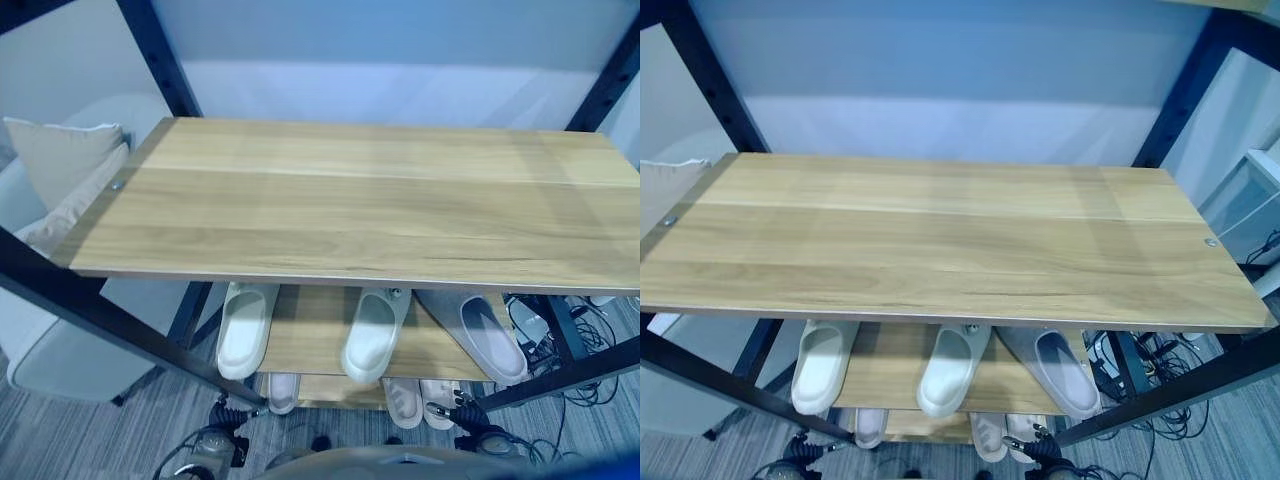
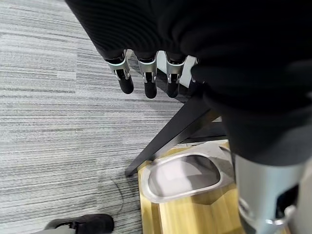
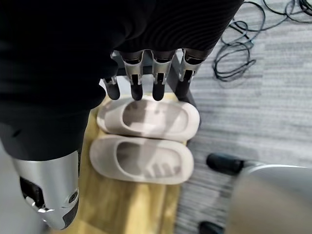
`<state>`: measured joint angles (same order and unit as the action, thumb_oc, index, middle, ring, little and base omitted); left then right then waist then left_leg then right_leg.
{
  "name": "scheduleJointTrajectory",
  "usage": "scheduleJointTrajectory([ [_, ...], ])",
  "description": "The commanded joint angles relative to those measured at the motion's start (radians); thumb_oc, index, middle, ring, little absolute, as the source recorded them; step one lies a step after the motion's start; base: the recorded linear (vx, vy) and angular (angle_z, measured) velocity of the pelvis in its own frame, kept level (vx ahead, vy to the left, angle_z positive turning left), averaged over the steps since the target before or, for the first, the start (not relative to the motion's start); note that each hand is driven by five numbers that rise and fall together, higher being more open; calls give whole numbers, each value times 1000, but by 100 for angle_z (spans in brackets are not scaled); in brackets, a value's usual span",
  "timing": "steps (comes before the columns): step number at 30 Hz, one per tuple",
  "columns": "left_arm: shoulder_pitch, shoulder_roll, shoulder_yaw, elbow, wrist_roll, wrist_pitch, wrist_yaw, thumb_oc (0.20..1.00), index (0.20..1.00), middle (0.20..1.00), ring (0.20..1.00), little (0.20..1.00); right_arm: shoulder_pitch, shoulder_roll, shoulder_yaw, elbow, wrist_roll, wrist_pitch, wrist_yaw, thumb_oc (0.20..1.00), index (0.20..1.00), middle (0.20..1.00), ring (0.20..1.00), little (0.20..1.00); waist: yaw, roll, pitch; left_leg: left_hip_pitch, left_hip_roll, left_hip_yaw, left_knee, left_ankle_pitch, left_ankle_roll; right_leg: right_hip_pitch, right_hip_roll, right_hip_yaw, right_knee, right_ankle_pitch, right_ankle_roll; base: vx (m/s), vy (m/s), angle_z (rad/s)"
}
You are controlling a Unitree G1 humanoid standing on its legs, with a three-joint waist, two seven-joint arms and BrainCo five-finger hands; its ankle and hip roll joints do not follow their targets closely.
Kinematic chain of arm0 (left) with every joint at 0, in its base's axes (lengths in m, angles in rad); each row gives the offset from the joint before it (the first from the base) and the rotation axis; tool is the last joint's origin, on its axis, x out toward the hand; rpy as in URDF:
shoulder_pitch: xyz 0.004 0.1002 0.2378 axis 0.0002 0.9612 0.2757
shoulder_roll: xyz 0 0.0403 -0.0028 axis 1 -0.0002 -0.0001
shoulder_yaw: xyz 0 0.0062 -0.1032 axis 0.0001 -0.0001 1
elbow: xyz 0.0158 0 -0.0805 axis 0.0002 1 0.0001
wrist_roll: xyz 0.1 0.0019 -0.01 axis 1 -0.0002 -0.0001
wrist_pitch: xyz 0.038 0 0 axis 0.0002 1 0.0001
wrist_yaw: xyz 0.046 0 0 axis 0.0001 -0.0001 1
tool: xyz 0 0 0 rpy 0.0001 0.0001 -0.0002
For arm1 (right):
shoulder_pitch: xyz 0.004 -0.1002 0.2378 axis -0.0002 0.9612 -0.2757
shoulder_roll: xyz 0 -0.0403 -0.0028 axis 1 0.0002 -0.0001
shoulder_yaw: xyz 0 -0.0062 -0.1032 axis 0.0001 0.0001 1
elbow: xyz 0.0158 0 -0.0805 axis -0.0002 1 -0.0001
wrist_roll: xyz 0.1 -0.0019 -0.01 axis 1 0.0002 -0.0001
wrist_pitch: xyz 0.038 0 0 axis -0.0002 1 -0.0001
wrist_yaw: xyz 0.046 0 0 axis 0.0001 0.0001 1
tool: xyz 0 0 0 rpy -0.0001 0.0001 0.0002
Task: Arrange the slippers neatly on the shoe rack.
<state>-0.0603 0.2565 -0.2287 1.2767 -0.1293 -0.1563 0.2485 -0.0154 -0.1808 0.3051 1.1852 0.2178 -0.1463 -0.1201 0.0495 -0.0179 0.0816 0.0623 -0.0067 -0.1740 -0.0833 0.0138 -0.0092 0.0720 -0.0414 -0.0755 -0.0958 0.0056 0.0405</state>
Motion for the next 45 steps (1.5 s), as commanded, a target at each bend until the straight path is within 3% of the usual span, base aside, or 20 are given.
scheduleJointTrajectory([
  [1, -82, -87, -30, -10, -23, -51, -25, 1000, 1000, 1000, 1000, 1000, -92, -40, 31, -22, -31, -30, 1, 1000, 1000, 1000, 1000, 1000, 26, -20, 76, -151, 24, -92, 169, -5, -75, -34, -42, -63, 112, -82, 28, -241, -73, 63],
  [3, -106, -93, -32, -17, -49, -59, -31, 1000, 1000, 1000, 1000, 1000, -109, -49, 36, -16, -36, -27, -1, 1000, 1000, 1000, 1000, 1000, 31, -34, 86, -195, 6, -95, 220, -11, -77, -63, -56, -93, 125, -71, 27, -240, -6, 102],
  [5, -103, -102, -40, -29, -41, -62, -35, 1000, 1000, 1000, 1000, 1000, -113, -55, 37, -13, -47, -25, 3, 1000, 1000, 1000, 1000, 1000, 20, -37, 67, -167, 46, -54, 251, -45, -78, -92, -76, -113, 130, -58, 28, -220, 90, 71],
  [7, -81, -112, -51, -26, -23, -59, -41, 1000, 1000, 1000, 1000, 1000, -102, -59, 30, -12, -60, -19, 11, 1000, 1000, 1000, 1000, 1000, -2, -18, 54, -120, 68, -31, 212, -75, -70, -108, -84, -113, 149, -54, 41, -74, 202, 35],
  [10, -62, -119, -57, 24, 33, -41, -66, 1000, 1000, 1000, 1000, 1000, -97, -40, 20, 3, -65, -11, 31, 1000, 1000, 1000, 1000, 1000, -16, -2, 35, -64, 30, -6, 134, -107, -38, -116, -120, -89, 170, -28, 68, -68, 302, -10],
  [14, -48, -102, -37, 60, 54, -33, -79, 1000, 1000, 1000, 1000, 1000, -95, -4, 49, -14, -86, -4, 48, 1000, 1000, 1000, 1000, 1000, -10, -1, 45, -76, -3, 38, 153, -120, -10, -150, -155, -75, 173, 17, 95, -142, 216, -45],
  [15, -60, -71, -41, 71, 43, -28, -83, 1000, 1000, 1000, 1000, 1000, -201, 22, 99, -44, -73, 14, 28, 1000, 1000, 1000, 1000, 1000, 9, 6, 52, -104, -1, 55, 169, -106, -4, -166, -150, -76, 250, -10, 100, -189, 97, -53],
  [16, -52, -67, -19, 76, 27, -32, -83, 1000, 1000, 1000, 1000, 1000, -144, 40, 99, -54, -59, 26, 51, 1000, 1000, 1000, 1000, 1000, 5, 7, 52, -106, -6, 59, 173, -108, 1, -144, -138, -56, 258, -28, 98, -144, 46, -55],
  [18, -28, -59, -3, 67, 35, -39, -70, 1000, 1000, 1000, 1000, 1000, -104, 45, 115, -65, -60, -6, 63, 1000, 1000, 1000, 1000, 1000, 11, -3, 38, -110, -20, 57, 171, -105, 2, -105, -116, -18, 242, -49, 82, 14, -48, -14],
  [20, -47, -68, 4, 60, 40, -45, -56, 1000, 1000, 1000, 1000, 1000, -79, 34, 149, -86, -73, -26, 72, 1000, 1000, 1000, 1000, 1000, 7, -11, 13, -97, -16, 48, 135, -95, -8, -69, -94, 12, 149, -47, 74, 91, -106, 5],
  [21, -23, -73, 8, 48, 32, -53, -53, 1000, 1000, 1000, 1000, 1000, -47, -39, 205, -309, -45, -105, 140, 1000, 1000, 1000, 1000, 1000, 2, -6, 17, -82, -10, 54, 119, -87, -8, -55, -91, 16, 129, -41, 73, 50, -68, 10],
  [22, -26, -69, 4, 34, 42, -49, -62, 1000, 1000, 1000, 1000, 1000, -72, -43, 191, -263, -86, -25, 131, 1000, 1000, 1000, 1000, 1000, -3, -9, 12, -81, -7, 49, 109, -82, -12, -49, -90, 7, 113, -39, 72, 23, -68, 12],
  [24, -34, -73, -9, 27, 44, -47, -59, 1000, 1000, 1000, 1000, 1000, -54, -30, 220, -380, -58, -11, 119, 1000, 1000, 1000, 1000, 1000, -10, -12, 2, -52, 7, 36, 49, -58, -17, -20, -80, -13, 64, -35, 71, 47, -110, 11],
  [35, -12, -81, -30, 40, 67, -51, -71, 1000, 1000, 1000, 1000, 1000, -141, -16, 378, -519, 64, -42, 239, 1000, 1000, 1000, 1000, 1000, 24, -23, -4, 3, 28, 30, -4, -49, -27, 39, -63, -36, 9, -38, 70, 18, -26, 5],
  [40, 2, -83, -39, 36, 77, -54, -82, 1000, 1000, 1000, 1000, 1000, -203, -67, 438, -725, 130, -60, 292, 1000, 1000, 1000, 1000, 1000, 27, -22, -5, 9, 32, 36, -4, -51, -29, 42, -61, -31, 9, -42, 70, 0, 0, 0],
  [41, 15, -88, -33, 41, 74, -54, -82, 1000, 1000, 1000, 1000, 1000, -255, -128, 405, -902, 119, -88, 261, 1000, 1000, 1000, 1000, 1000, 20, -22, -10, 9, 34, 39, -4, -52, -29, 40, -60, -28, 9, -42, 71, 0, 0, 0],
  [43, 25, -95, -26, 42, 68, -54, -78, 1000, 1000, 1000, 1000, 1000, -275, -159, 349, -961, 58, -111, 203, 1000, 1000, 1000, 1000, 1000, 16, -19, -15, 10, 35, 41, -4, -55, -28, 39, -61, -27, 9, -41, 72, 31, 8, -6],
  [45, 38, -106, -17, 42, 71, -54, -71, 1000, 1000, 1000, 1000, 1000, -309, -205, 241, -998, -163, -137, 59, 1000, 1000, 1000, 1000, 1000, 15, -15, -22, 12, 35, 41, -4, -57, -25, 40, -62, -27, 9, -41, 74, 41, 13, -7],
])
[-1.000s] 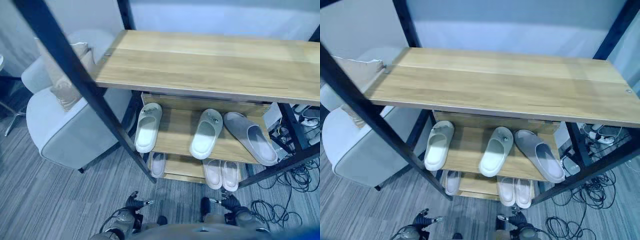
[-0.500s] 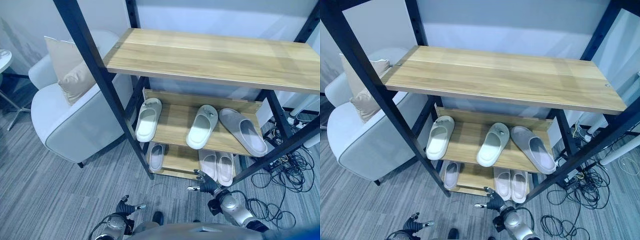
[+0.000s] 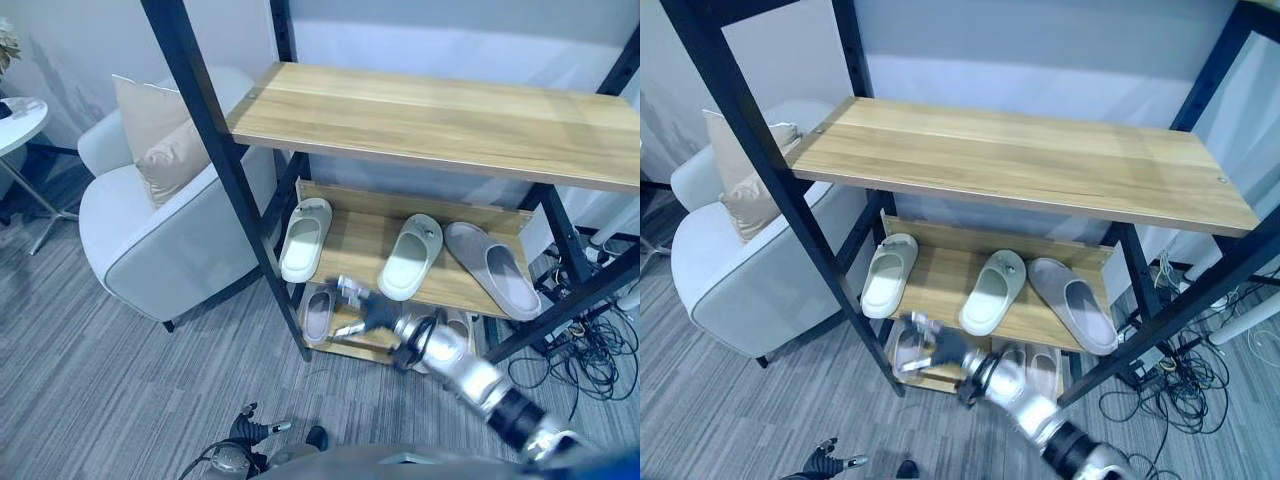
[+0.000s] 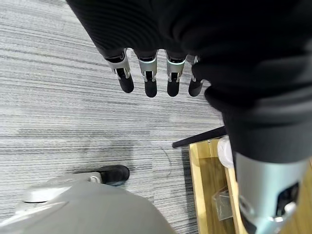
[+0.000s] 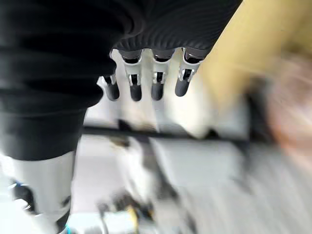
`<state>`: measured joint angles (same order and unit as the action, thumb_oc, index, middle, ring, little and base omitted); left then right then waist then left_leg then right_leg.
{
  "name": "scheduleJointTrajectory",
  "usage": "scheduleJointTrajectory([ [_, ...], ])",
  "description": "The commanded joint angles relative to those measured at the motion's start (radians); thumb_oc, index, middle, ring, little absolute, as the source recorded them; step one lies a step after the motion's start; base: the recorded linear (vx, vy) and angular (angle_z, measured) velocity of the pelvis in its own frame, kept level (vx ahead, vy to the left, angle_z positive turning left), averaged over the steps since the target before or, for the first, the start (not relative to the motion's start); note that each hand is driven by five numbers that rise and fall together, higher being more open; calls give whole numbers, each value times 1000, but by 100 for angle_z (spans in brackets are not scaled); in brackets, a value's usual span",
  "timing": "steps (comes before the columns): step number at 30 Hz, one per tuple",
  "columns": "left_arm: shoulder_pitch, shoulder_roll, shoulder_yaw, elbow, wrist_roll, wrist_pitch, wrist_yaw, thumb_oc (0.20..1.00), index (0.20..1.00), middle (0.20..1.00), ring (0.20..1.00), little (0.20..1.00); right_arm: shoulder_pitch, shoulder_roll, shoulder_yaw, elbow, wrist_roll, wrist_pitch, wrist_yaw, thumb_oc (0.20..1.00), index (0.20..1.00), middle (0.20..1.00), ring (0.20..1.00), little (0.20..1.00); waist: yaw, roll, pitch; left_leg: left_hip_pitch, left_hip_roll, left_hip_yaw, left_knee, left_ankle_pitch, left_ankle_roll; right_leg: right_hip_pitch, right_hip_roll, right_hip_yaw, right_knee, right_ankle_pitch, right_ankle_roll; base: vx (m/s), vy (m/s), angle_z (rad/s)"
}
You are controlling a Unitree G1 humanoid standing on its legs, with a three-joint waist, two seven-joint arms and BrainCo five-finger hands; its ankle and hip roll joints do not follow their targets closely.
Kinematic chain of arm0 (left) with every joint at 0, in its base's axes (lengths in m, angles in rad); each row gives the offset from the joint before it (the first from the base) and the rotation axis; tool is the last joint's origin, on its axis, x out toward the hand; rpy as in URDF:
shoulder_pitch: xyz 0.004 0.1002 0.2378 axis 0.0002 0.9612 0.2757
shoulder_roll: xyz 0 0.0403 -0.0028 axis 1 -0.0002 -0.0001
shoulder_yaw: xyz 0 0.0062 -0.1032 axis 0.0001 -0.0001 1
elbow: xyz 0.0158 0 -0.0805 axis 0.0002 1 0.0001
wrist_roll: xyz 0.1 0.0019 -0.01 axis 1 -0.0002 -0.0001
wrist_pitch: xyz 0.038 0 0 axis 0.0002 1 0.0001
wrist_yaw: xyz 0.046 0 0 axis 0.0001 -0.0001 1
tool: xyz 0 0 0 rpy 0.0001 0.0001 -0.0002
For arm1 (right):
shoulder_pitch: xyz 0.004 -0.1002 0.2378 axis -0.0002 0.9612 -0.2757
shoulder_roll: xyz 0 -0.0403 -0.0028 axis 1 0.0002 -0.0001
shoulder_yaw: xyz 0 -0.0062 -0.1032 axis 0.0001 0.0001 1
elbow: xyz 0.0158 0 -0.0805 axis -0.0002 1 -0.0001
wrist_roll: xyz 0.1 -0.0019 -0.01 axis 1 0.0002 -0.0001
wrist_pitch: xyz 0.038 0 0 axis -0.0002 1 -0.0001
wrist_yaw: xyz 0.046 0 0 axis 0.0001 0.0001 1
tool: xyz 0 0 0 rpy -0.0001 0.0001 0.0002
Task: Arrange the slippers neatly on the shoe rack.
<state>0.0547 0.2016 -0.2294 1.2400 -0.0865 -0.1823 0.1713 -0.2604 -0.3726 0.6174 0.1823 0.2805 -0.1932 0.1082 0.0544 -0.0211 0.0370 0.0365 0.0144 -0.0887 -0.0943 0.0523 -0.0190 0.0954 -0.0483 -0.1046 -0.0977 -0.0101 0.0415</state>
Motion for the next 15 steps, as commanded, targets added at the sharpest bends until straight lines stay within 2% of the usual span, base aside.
scheduleJointTrajectory([
  [1, -73, -54, -13, 78, 33, -28, 12, 1000, 1000, 1000, 1000, 1000, -72, -33, -108, -9, -318, -93, -223, 1000, 1000, 1000, 1000, 1000, 11, -10, 21, 39, 13, -46, 7, -96, -14, 18, -55, 1, 10, -26, 73, 38, 8, 1],
  [3, -68, -57, -14, 67, 51, -32, 22, 1000, 1000, 1000, 1000, 1000, -115, -72, -164, 45, -506, -63, -327, 1000, 1000, 1000, 1000, 1000, 19, -9, 19, 40, 11, -50, 7, -98, -11, 20, -56, -2, 10, -26, 75, 39, 5, -1],
  [4, -64, -55, -20, 62, 66, -33, 25, 1000, 1000, 1000, 1000, 1000, -164, -103, -194, 107, -619, -21, -396, 1000, 1000, 1000, 1000, 1000, 28, -10, 18, 38, 9, -54, 7, -99, -9, 22, -57, -6, 10, -25, 77, 31, 1, -2],
  [7, -64, -48, -36, 66, 70, -35, 31, 1000, 1000, 1000, 1000, 1000, -251, -105, -208, 269, -645, 29, -467, 1000, 1000, 1000, 1000, 1000, 46, -12, 24, 31, 5, -59, 7, -96, -7, 17, -59, -9, 10, -22, 78, 0, 0, 0],
  [15, -67, -36, -47, 71, 23, -37, 34, 1000, 1000, 1000, 1000, 1000, -410, -144, -119, 576, -650, 88, -469, 1000, 1000, 1000, 1000, 1000, 63, -24, 40, -7, -5, -64, 7, -83, -11, -13, -60, -21, 10, -12, 84, 6, 7, 5],
])
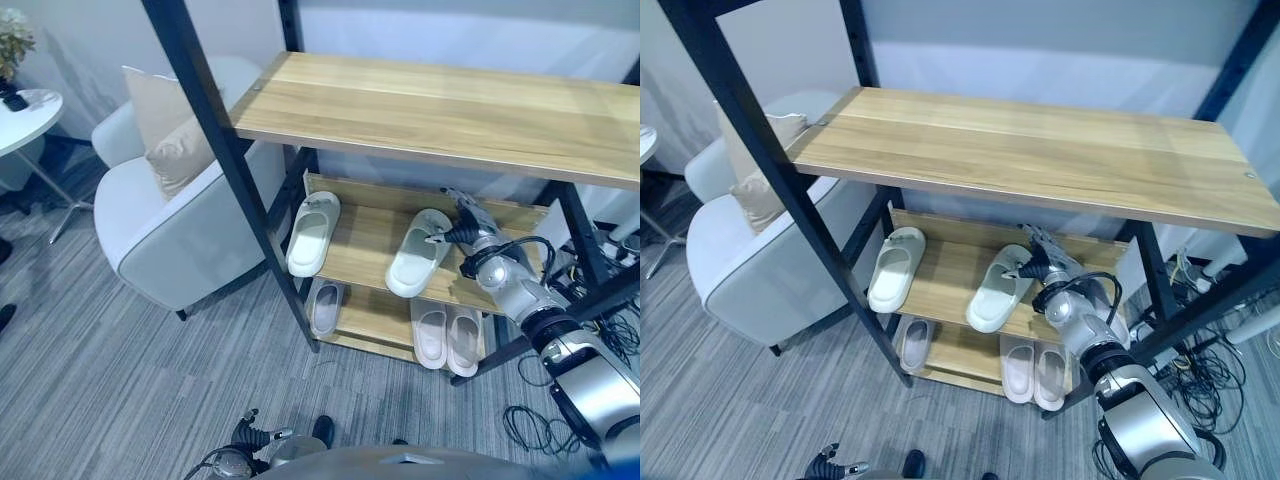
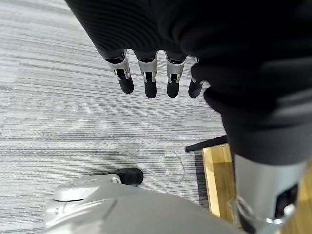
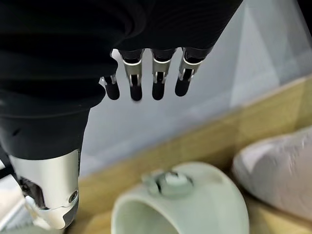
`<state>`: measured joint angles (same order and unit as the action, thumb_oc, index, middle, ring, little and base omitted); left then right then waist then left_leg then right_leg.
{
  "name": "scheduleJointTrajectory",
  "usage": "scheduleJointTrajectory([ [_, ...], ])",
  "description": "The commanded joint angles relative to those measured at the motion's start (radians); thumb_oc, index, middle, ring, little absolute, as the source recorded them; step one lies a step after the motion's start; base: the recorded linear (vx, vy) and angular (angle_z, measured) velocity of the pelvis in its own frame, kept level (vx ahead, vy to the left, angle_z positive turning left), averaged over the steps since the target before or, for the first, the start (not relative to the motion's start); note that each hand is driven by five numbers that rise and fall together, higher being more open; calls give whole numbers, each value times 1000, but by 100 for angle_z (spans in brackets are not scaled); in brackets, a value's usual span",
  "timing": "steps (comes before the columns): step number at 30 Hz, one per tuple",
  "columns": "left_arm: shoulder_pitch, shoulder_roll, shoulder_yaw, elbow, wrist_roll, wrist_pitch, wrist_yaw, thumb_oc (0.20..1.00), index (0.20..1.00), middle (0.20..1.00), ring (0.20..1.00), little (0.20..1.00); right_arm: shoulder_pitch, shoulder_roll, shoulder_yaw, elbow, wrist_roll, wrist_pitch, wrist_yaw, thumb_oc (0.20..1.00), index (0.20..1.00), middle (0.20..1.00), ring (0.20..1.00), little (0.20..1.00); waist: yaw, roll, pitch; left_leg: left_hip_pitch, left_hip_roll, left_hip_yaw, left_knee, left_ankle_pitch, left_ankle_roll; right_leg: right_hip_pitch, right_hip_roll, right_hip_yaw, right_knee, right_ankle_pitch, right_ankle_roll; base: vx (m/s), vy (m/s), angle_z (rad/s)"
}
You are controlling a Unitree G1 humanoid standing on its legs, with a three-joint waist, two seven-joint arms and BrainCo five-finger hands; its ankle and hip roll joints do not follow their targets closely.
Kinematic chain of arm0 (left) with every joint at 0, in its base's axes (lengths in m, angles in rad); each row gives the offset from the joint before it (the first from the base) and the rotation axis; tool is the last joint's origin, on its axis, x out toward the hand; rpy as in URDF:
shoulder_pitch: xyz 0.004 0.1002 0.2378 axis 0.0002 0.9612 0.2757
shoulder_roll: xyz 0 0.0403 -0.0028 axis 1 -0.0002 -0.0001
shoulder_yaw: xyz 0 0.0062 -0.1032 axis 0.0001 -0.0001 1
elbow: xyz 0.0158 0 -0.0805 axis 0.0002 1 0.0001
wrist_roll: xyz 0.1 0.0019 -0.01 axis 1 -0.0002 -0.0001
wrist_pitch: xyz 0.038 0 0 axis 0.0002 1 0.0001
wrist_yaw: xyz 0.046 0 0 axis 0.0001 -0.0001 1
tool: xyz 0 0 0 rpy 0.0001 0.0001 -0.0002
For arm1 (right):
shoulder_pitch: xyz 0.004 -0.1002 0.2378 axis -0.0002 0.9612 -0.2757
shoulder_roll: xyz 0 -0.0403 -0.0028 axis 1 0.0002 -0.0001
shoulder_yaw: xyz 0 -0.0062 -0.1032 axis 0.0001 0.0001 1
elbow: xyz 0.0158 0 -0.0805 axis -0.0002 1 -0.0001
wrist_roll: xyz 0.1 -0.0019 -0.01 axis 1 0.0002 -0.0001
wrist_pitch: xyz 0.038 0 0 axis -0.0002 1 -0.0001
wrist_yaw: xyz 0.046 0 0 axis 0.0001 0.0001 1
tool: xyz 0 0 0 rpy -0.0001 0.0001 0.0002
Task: Arrange the slippers neatly on the shoe rack.
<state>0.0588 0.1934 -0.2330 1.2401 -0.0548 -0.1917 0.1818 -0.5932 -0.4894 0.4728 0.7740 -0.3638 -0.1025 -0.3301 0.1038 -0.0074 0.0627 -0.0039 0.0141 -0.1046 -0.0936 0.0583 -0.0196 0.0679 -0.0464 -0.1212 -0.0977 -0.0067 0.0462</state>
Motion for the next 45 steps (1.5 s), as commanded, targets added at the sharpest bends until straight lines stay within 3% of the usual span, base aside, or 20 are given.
scheduleJointTrajectory([
  [1, -72, -28, -43, 70, -13, -27, 24, 1000, 1000, 1000, 1000, 1000, -96, -33, 40, 14, -17, 5, -27, 1000, 1000, 1000, 1000, 1000, 16, -40, 16, 31, -6, -48, 6, -88, -12, 12, -62, -5, 10, -15, 80, 11, 17, 8],
  [6, -91, -28, -54, 68, -55, -33, 37, 1000, 1000, 1000, 1000, 1000, -195, -24, 105, 175, -18, 28, -20, 1000, 1000, 1000, 1000, 1000, 17, -47, 27, 6, -11, -53, 6, -81, -14, -8, -64, -6, 10, -11, 83, 1, 9, 0],
  [15, -98, -28, -65, 71, -84, -37, 39, 1000, 1000, 1000, 1000, 1000, -235, 22, 113, 317, 41, 29, -22, 1000, 1000, 1000, 1000, 1000, 27, -58, 35, -14, -15, -65, 6, -75, -17, -24, -64, -16, 10, -7, 86, 14, 9, 5],
  [16, -99, -26, -66, 71, -87, -37, 39, 1000, 1000, 1000, 1000, 1000, -244, 28, 117, 341, 42, 32, -21, 369, 369, 369, 369, 369, 30, -61, 35, -20, -15, -66, 6, -73, -18, -27, -64, -19, 10, -6, 86, 0, 0, 0],
  [17, -99, -26, -66, 71, -87, -37, 39, 1000, 1000, 1000, 1000, 1000, -244, 28, 117, 341, 42, 32, -21, 369, 369, 369, 369, 369, 30, -61, 35, -20, -15, -66, 6, -73, -18, -27, -64, -19, 10, -6, 86, 0, 0, 0],
  [18, -102, -27, -69, 72, -91, -37, 38, 1000, 1000, 1000, 1000, 1000, -250, 33, 124, 370, 35, 37, -22, 200, 200, 200, 200, 200, 34, -63, 36, -24, -16, -69, 6, -72, -18, -29, -63, -21, 10, -7, 86, 0, 0, 0],
  [24, -106, -35, -80, 66, -100, -36, 48, 1000, 1000, 1000, 1000, 1000, -262, 45, 110, 413, 27, 51, -73, 200, 200, 200, 200, 200, 38, -65, 37, -23, -16, -75, 6, -73, -20, -24, -65, -31, 10, -9, 86, 13, 4, 2],
  [33, -103, -60, -85, 61, -110, -39, 65, 1000, 1000, 1000, 1000, 1000, -251, 56, 46, 191, -14, 70, -186, 200, 200, 200, 200, 200, 25, -56, 36, -14, -18, -74, 6, -82, -15, -21, -68, -27, 10, -11, 86, 0, 0, 0],
  [45, -122, -43, -103, 61, -130, -48, 61, 1000, 1000, 1000, 1000, 1000, -318, 122, 93, 342, 47, 57, -149, 200, 200, 200, 200, 200, 70, -77, 43, -52, -26, -100, 6, -68, -16, -40, -73, -60, 10, -6, 90, 0, 8, 8],
])
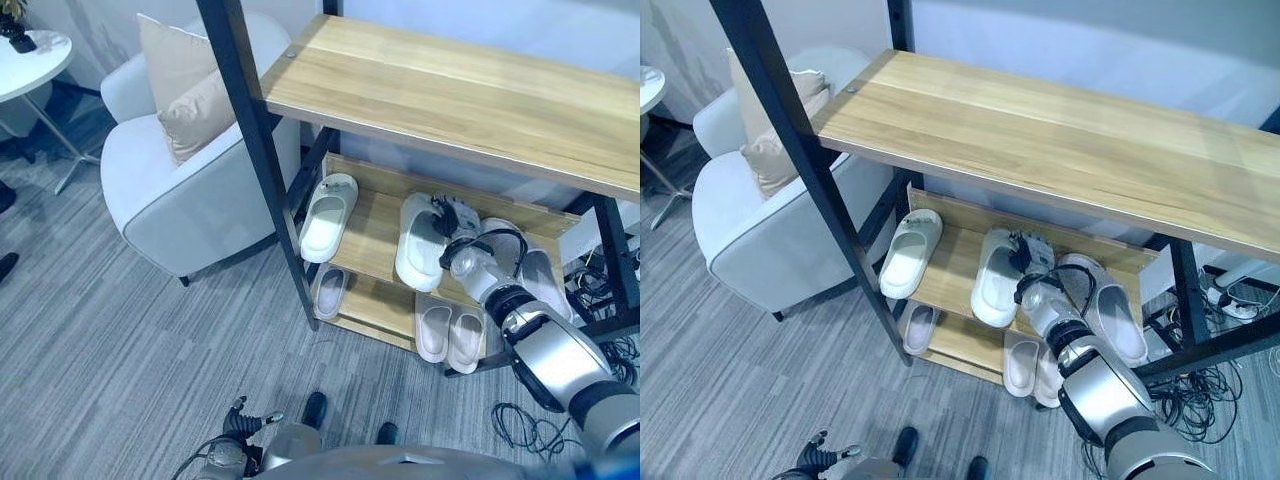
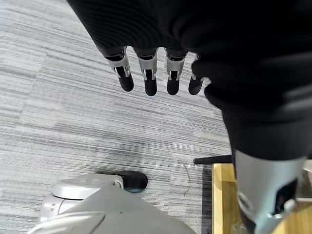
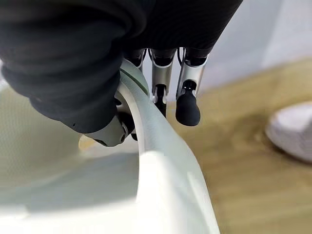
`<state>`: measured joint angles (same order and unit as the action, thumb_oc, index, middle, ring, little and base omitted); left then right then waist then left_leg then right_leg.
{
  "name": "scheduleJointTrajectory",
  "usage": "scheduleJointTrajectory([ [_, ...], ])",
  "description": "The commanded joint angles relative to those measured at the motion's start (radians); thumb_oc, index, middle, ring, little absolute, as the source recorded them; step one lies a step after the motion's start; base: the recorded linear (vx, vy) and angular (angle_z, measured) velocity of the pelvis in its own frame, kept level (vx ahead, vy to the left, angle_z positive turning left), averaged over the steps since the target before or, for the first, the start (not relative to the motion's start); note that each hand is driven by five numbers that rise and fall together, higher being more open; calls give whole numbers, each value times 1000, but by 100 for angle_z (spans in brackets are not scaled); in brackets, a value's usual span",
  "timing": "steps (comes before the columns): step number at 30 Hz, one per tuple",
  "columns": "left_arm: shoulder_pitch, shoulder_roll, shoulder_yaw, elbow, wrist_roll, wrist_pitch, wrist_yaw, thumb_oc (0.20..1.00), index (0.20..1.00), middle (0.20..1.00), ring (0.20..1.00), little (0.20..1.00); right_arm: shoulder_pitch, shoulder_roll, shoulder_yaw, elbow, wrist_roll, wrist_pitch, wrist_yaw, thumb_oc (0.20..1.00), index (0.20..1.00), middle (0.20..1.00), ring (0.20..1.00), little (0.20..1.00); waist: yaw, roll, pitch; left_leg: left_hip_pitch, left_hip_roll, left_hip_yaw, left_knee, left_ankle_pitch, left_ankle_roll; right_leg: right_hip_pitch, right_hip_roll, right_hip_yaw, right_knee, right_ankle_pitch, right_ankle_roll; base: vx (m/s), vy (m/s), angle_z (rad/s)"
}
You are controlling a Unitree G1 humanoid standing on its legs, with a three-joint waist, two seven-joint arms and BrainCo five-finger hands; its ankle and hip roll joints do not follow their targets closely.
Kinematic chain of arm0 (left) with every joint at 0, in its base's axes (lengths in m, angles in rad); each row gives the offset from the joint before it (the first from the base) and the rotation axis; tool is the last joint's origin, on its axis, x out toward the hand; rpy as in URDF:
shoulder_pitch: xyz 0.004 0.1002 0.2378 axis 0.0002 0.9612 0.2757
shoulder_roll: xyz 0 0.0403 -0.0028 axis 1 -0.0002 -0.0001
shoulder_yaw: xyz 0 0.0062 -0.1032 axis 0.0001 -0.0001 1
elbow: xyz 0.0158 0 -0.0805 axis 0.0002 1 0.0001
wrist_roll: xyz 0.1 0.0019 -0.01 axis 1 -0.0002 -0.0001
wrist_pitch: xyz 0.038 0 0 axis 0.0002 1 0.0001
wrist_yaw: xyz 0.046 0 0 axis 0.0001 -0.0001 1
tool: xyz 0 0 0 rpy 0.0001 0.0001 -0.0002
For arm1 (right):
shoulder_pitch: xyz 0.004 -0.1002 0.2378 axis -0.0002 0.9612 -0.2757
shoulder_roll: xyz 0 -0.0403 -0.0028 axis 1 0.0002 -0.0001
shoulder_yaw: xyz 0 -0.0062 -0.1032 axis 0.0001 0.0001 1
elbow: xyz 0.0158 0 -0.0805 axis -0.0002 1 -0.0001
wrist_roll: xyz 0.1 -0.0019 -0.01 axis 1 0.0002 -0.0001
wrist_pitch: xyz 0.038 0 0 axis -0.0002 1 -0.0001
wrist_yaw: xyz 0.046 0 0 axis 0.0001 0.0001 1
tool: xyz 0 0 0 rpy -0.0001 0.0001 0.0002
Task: Arrange the slippers neatly on the shoe rack.
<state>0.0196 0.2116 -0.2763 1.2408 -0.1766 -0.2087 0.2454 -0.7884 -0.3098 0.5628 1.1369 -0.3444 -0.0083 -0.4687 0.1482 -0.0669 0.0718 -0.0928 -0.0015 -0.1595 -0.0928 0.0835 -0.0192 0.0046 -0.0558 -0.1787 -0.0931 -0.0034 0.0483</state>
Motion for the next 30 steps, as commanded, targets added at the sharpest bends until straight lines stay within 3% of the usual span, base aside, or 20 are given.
scheduleJointTrajectory([
  [1, -84, -59, -60, 59, -15, -31, -3, 1000, 1000, 1000, 1000, 1000, -127, -57, 5, -3, 34, -39, -11, 200, 200, 200, 200, 200, 34, -20, 35, 30, -12, -50, 6, -90, -18, 22, -65, -10, 6, -8, 89, 0, 10, 10],
  [23, -103, -53, -102, 53, -32, -35, -8, 1000, 1000, 1000, 1000, 1000, -196, -46, -30, 177, 132, -30, -14, 200, 200, 200, 200, 200, 120, -49, 41, -37, -49, -123, 6, -68, -29, 1, -85, -96, 6, -5, 99, 12, 20, 13],
  [24, -103, -53, -102, 53, -32, -35, -8, 1000, 1000, 1000, 1000, 1000, -196, -46, -30, 178, 132, -30, -14, 470, 470, 470, 470, 470, 120, -49, 41, -37, -49, -123, 6, -68, -29, 1, -85, -96, 6, -5, 99, 16, -1, 10],
  [25, -102, -53, -105, 53, -30, -35, -7, 1000, 1000, 1000, 1000, 1000, -194, -44, -32, 179, 137, -30, -12, 586, 586, 586, 586, 586, 122, -50, 41, -37, -49, -124, 6, -68, -29, 2, -85, -98, 6, -5, 99, 12, 4, 7],
  [26, -100, -52, -105, 54, -29, -34, -7, 1000, 1000, 1000, 1000, 1000, -194, -42, -42, 175, 159, -35, -7, 1000, 1000, 1000, 1000, 1000, 123, -51, 40, -37, -48, -123, 6, -68, -30, 1, -85, -99, 6, -6, 98, 14, 7, 6],
  [30, -89, -54, -100, 64, -37, -30, -15, 1000, 1000, 1000, 1000, 1000, -195, -36, -44, 167, 177, -39, -1, 1000, 1000, 1000, 1000, 1000, 124, -53, 40, -31, -47, -124, 6, -70, -30, 5, -84, -101, 6, -7, 96, 0, 0, 0],
])
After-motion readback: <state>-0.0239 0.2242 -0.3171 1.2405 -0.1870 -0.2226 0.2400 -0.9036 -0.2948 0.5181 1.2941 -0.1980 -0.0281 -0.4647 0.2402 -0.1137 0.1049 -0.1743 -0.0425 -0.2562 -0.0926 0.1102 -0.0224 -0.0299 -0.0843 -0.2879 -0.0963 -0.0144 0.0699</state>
